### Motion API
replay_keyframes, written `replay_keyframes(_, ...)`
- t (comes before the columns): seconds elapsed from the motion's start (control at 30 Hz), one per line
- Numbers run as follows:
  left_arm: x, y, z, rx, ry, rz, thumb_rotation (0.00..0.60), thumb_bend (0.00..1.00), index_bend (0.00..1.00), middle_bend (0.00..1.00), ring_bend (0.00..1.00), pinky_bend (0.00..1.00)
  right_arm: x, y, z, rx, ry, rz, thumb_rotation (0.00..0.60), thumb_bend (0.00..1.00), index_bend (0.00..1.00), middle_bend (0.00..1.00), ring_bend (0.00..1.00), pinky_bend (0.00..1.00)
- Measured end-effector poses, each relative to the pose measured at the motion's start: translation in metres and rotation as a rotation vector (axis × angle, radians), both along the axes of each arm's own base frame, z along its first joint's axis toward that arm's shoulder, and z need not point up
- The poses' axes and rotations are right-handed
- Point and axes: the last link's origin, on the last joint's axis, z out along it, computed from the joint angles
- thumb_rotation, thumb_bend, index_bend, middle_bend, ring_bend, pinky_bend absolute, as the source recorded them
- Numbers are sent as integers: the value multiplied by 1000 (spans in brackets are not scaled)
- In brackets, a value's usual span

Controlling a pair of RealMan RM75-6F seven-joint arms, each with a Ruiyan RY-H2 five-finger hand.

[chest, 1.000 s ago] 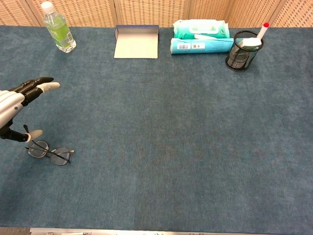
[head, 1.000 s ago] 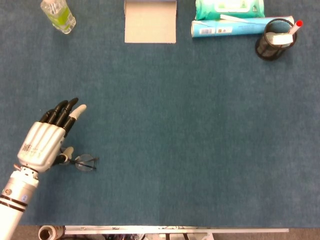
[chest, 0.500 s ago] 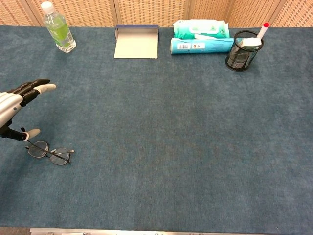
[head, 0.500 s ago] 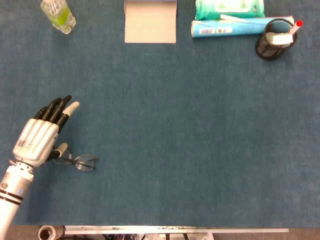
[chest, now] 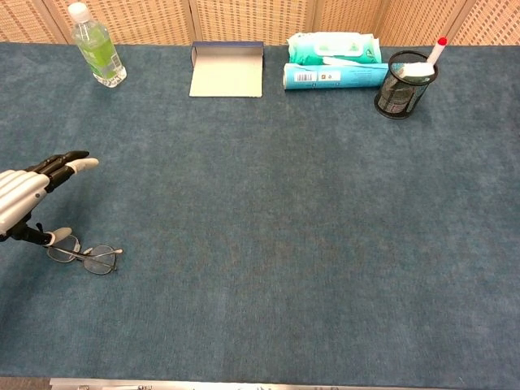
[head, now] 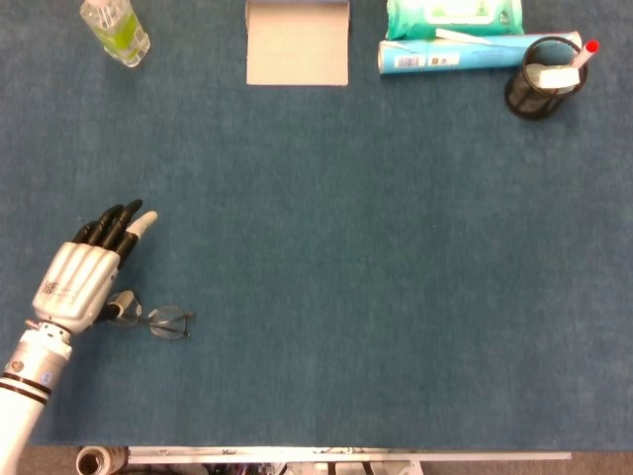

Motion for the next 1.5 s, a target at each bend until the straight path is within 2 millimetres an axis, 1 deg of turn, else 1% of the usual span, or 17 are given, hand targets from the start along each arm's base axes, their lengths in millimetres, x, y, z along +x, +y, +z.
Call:
replay_keyframes(0.8,-11,-1,-13,-5,1,4,600,242,0,0,0,162,1,1,0,-1,0,3,600,99,473,409,299,306)
replay_keyframes(0.97,-11,-1,-13,-1,-2,2,600,242,0,0,0,162,1,0,0,-1,0,2,600,98,473,409,300,306)
replay_keyframes(1.17,-4,-3,-8,13,-20,-19,600,242,0,0,0,162,0,0,0,1,1,1,600,99,473,409,300,306)
replay_keyframes(1.4,8,-7,5,41,-25,-56,600,242,0,0,0,162,1,0,-1,3,1,2,600,99,474,409,300,306)
replay_keyframes(1.5,6,-7,7,47,-18,-48,600,242,0,0,0,162,1,0,-1,5,1,1,600,98,474,409,300,306)
